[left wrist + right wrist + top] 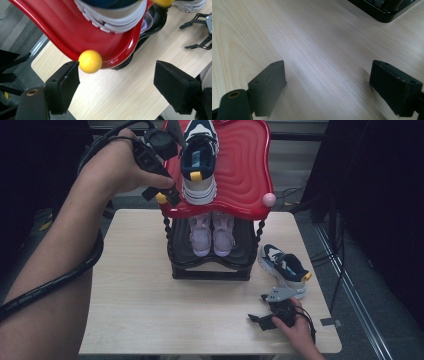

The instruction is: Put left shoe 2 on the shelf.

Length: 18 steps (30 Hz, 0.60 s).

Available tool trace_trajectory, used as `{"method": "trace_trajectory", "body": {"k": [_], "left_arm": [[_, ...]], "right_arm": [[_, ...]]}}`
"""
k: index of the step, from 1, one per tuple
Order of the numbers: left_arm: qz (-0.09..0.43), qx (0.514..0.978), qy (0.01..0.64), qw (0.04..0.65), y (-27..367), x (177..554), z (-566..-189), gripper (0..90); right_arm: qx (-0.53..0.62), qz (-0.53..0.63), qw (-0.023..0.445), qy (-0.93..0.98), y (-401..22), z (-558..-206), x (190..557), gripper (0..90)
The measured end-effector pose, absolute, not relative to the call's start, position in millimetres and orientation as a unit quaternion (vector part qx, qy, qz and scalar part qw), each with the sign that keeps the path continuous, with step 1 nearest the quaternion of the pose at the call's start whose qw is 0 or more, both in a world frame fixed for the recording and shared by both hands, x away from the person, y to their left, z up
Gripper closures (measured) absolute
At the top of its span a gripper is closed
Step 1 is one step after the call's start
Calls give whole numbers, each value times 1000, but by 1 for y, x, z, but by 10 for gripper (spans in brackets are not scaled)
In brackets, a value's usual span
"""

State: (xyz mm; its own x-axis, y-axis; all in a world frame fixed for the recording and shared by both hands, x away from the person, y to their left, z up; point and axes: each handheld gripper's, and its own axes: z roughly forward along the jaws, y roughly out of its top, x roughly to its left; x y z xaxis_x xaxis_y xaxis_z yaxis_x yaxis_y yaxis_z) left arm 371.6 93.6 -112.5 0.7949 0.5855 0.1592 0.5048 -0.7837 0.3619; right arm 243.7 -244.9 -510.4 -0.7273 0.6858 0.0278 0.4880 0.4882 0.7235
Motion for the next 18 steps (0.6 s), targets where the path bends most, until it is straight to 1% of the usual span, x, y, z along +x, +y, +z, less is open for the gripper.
{"method": "trace_trajectory", "body": {"k": [13,18], "left_arm": [[123,932,300,163,119,366,-126,204],[119,932,305,158,128,365,-133,207]], "right_arm": [[344,370,134,852,-245,-510,244,128],[344,371,134,852,-245,-510,244,128]]}}
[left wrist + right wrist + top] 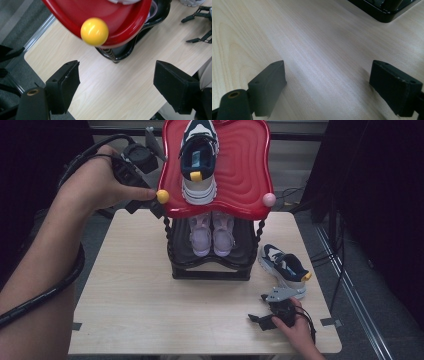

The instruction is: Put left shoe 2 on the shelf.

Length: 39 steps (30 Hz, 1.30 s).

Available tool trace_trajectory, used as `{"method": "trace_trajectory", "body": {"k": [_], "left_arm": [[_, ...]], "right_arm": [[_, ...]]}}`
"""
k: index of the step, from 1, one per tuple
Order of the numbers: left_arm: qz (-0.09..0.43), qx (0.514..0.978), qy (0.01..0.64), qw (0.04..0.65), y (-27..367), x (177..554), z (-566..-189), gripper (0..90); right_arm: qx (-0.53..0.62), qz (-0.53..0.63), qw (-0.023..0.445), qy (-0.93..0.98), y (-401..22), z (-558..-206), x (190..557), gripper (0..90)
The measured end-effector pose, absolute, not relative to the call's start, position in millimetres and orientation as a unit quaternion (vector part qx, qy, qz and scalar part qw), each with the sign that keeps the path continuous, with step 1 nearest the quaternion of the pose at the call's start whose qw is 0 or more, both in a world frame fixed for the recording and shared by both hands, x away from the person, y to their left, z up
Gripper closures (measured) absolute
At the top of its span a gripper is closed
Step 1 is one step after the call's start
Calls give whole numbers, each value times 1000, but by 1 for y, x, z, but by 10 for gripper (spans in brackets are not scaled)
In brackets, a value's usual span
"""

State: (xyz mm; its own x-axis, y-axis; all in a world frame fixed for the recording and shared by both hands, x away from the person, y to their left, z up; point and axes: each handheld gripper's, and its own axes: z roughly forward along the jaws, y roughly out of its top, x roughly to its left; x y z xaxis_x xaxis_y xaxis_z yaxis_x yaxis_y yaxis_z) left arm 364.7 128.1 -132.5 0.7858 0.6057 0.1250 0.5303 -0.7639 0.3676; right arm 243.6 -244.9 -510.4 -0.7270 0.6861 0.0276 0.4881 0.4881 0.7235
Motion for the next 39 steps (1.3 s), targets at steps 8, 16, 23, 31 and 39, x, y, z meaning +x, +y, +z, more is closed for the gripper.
{"method": "trace_trajectory", "body": {"k": [8,16,23,31,39], "left_arm": [[115,929,311,163,142,362,-143,213],[110,927,316,168,152,360,-157,218],[104,926,322,170,160,359,-169,221],[97,920,333,184,173,361,-186,224],[95,912,343,205,183,364,-205,224]], "right_arm": [[344,370,133,853,-245,-510,244,128],[344,370,133,853,-245,-510,244,128],[344,370,133,853,-245,-510,244,128],[345,369,133,853,-245,-510,244,128],[344,371,135,852,-245,-510,244,128]]}}
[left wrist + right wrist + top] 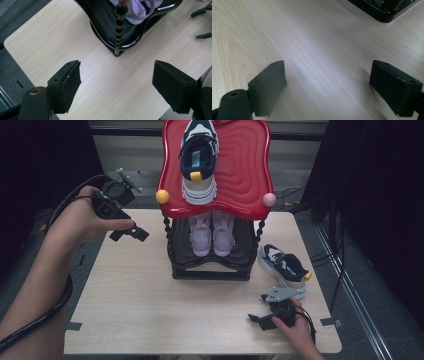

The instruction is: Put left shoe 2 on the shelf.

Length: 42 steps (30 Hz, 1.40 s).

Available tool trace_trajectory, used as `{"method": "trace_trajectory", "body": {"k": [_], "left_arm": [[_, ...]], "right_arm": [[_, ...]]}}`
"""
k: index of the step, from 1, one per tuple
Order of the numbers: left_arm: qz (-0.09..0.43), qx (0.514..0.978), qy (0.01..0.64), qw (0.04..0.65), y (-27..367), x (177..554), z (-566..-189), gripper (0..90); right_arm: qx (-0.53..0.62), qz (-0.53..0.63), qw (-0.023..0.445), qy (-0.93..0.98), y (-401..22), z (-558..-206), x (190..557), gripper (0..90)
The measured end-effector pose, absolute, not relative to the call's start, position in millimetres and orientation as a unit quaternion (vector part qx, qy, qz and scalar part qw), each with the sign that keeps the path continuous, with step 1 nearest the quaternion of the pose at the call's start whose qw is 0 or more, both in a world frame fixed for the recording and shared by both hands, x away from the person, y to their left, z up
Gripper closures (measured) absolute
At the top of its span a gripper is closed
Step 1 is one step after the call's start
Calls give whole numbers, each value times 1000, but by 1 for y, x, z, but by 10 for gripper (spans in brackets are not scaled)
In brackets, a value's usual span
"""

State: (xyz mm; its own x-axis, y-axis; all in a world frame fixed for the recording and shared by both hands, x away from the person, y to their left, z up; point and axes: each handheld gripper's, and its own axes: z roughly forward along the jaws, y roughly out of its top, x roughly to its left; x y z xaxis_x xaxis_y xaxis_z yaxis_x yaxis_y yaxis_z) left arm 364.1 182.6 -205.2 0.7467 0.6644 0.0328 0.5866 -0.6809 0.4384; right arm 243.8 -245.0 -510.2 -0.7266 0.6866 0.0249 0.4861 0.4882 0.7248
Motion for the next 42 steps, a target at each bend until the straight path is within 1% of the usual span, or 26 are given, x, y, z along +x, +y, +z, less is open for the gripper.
{"method": "trace_trajectory", "body": {"k": [13,42], "left_arm": [[106,902,344,238,190,362,-233,225],[84,898,342,265,180,359,-312,225]], "right_arm": [[344,371,135,852,-245,-510,244,128],[344,372,136,851,-245,-510,244,128]]}}
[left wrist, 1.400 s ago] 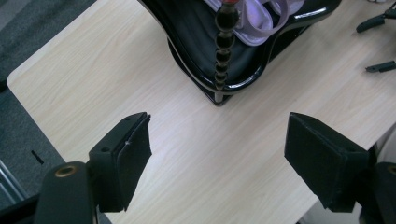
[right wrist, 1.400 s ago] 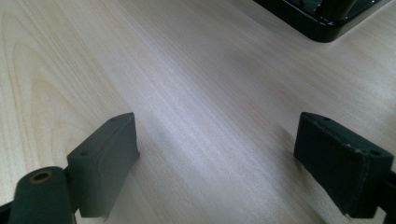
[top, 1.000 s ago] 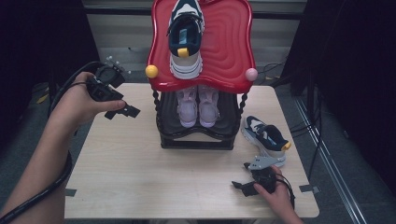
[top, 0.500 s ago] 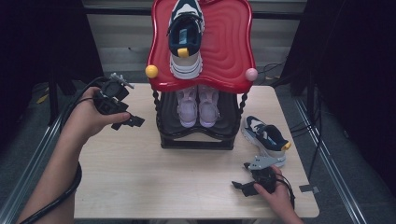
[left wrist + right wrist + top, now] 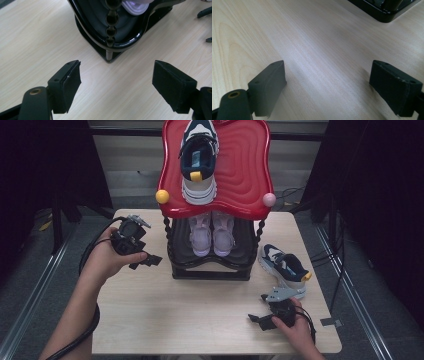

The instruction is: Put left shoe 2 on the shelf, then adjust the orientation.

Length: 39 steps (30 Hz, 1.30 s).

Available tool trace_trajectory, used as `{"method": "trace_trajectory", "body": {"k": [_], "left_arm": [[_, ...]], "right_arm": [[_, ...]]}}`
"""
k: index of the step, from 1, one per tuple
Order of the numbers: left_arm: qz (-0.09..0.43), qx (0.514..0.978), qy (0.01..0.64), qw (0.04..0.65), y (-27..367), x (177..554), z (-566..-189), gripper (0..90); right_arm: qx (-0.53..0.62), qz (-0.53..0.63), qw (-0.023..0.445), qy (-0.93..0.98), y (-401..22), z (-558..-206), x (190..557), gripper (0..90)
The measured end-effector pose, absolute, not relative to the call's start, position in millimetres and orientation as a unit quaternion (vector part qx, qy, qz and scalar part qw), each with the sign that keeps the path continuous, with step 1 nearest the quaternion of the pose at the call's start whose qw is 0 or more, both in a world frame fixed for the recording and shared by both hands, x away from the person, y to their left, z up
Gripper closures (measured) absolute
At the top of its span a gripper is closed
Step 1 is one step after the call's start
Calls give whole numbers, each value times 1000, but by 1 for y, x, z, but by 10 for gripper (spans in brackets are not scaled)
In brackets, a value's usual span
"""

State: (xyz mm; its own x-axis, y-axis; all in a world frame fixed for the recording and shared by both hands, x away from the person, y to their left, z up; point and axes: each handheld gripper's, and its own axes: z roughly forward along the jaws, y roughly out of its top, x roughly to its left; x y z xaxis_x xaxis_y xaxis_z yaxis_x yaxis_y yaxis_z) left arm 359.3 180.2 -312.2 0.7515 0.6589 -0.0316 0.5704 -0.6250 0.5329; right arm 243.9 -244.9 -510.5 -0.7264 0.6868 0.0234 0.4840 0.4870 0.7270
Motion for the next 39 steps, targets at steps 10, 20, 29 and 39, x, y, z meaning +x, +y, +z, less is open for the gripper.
{"method": "trace_trajectory", "body": {"k": [10,20,29,39], "left_arm": [[80,896,341,272,176,360,-335,225],[80,889,343,292,174,360,-358,222],[75,881,354,304,173,357,-386,221],[67,876,359,314,167,353,-415,220]], "right_arm": [[346,371,133,851,-245,-510,244,128],[345,371,133,852,-245,-510,244,128],[344,370,134,852,-245,-510,244,128],[344,370,134,852,-245,-510,244,128]]}}
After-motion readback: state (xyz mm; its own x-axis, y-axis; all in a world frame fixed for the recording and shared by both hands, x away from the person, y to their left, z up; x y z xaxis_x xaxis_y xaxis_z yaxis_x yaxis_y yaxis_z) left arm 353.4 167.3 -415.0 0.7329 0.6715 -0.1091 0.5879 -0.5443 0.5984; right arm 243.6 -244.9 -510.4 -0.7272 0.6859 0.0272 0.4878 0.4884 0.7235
